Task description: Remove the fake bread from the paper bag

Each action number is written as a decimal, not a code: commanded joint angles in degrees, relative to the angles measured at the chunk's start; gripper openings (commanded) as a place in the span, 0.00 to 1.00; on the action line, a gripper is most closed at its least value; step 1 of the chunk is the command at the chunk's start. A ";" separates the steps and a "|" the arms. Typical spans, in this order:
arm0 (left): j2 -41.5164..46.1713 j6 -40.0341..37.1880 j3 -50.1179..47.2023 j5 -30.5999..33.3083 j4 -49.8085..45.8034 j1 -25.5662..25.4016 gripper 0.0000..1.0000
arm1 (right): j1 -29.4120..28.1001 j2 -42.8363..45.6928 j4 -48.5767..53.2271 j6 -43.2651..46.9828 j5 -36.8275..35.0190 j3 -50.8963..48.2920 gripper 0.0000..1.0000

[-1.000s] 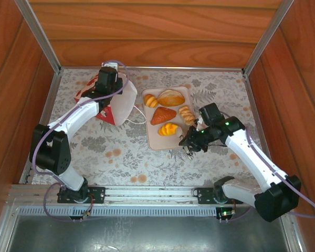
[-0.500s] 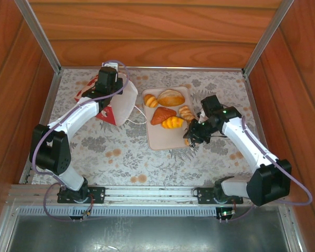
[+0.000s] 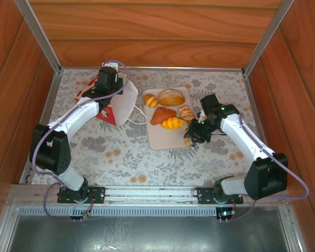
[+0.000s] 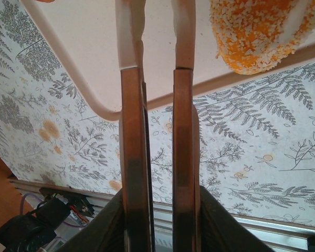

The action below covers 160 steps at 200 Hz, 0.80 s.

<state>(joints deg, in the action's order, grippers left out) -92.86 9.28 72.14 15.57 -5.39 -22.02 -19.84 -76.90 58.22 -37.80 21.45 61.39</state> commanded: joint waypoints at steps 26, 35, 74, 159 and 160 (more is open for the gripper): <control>0.98 1.01 -0.02 -1.33 0.38 0.40 0.00 | 0.32 2.81 3.10 0.36 -0.25 1.79 0.35; 1.04 0.96 -0.07 -1.33 0.44 0.39 0.00 | 0.32 3.14 3.54 0.29 -0.51 1.79 0.35; 1.18 0.90 0.02 -1.47 0.38 0.40 0.00 | 0.32 4.14 4.89 -0.08 -2.09 1.91 0.38; 0.89 0.74 0.02 -1.60 0.47 0.36 0.00 | 0.41 2.80 7.37 1.48 -5.14 5.89 0.38; 0.87 0.79 0.02 -1.60 0.47 0.38 0.00 | 0.41 2.81 7.40 1.49 -5.25 6.00 0.38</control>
<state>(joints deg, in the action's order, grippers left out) -92.86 9.28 72.14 14.72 -5.39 -22.02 -19.84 -73.93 63.51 -37.63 17.61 64.62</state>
